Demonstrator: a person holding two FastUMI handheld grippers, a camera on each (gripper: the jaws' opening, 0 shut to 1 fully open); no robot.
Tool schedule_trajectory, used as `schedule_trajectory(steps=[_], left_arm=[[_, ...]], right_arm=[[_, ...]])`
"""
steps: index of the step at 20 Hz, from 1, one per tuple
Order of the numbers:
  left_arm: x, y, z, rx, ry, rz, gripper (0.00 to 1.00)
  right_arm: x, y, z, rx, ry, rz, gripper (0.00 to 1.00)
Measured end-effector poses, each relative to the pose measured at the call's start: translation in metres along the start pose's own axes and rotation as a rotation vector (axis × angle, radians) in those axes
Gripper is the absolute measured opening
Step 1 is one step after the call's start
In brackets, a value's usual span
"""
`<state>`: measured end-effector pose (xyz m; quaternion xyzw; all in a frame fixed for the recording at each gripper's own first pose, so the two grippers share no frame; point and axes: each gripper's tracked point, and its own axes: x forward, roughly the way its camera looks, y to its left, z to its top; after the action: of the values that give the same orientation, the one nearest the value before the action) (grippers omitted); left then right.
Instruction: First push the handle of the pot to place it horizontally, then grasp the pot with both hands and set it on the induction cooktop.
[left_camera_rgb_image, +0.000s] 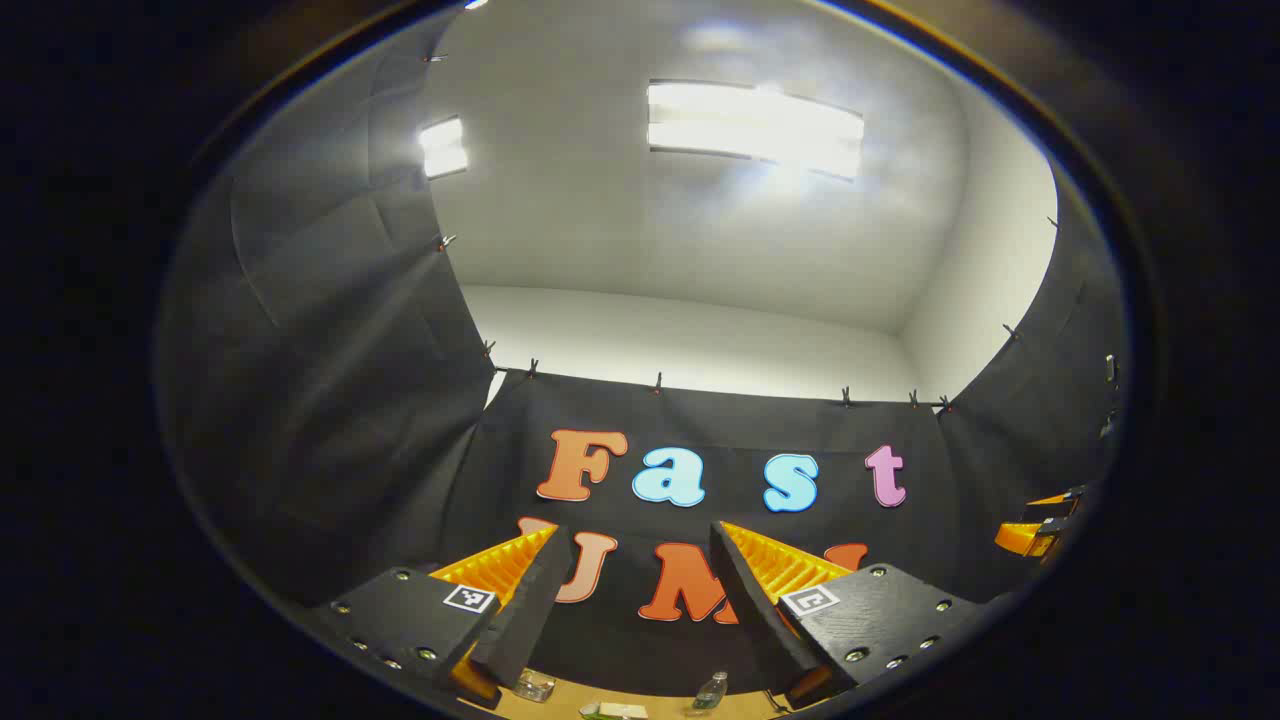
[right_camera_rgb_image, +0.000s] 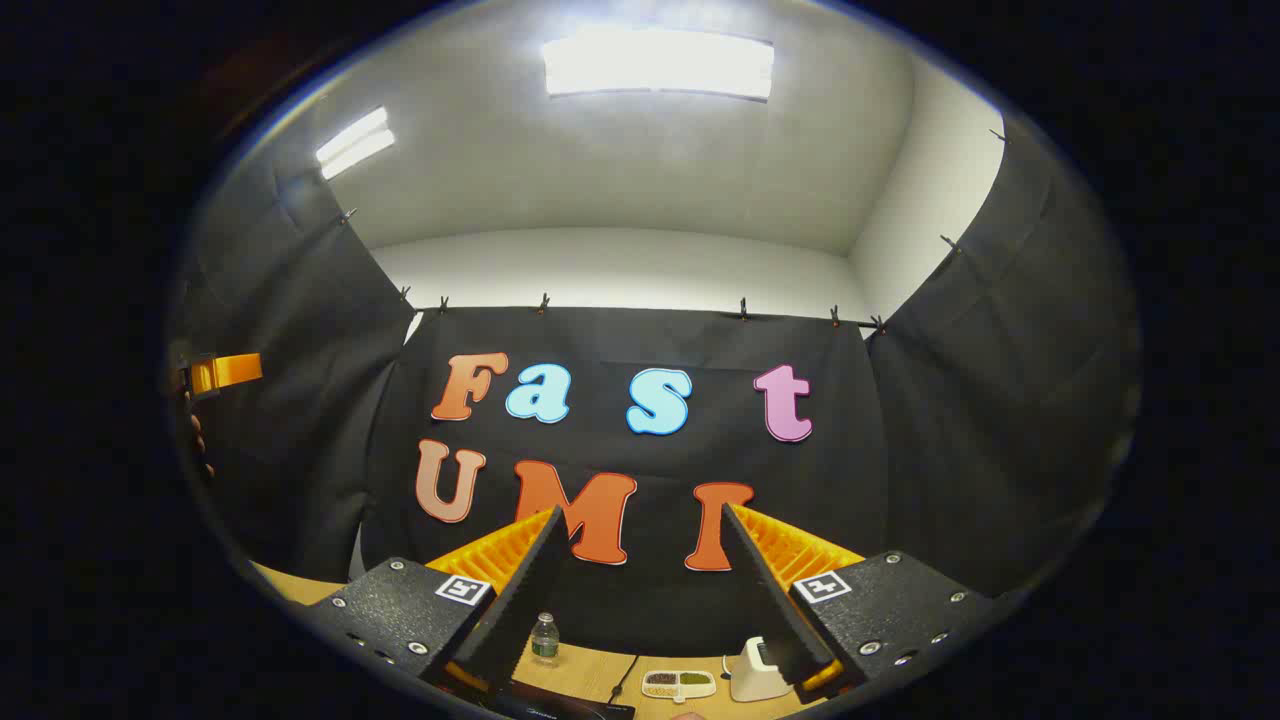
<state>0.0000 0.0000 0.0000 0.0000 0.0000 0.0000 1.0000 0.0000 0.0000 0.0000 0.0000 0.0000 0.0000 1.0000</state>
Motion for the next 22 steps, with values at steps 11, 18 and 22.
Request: schedule_trajectory(steps=[11,18,22], left_arm=[[0.007,0.012,-0.030,-0.016,0.090,0.022,0.87],[0.008,-0.009,-0.062,0.022,0.212,-0.060,0.87],[0.001,-0.014,-0.091,0.039,0.306,-0.095,0.87]], right_arm=[[0.000,0.002,-0.003,-0.002,-0.002,0.011,0.94],[0.003,0.004,-0.008,-0.003,0.001,0.019,0.94],[0.001,0.005,-0.018,-0.001,0.016,0.024,0.94]])
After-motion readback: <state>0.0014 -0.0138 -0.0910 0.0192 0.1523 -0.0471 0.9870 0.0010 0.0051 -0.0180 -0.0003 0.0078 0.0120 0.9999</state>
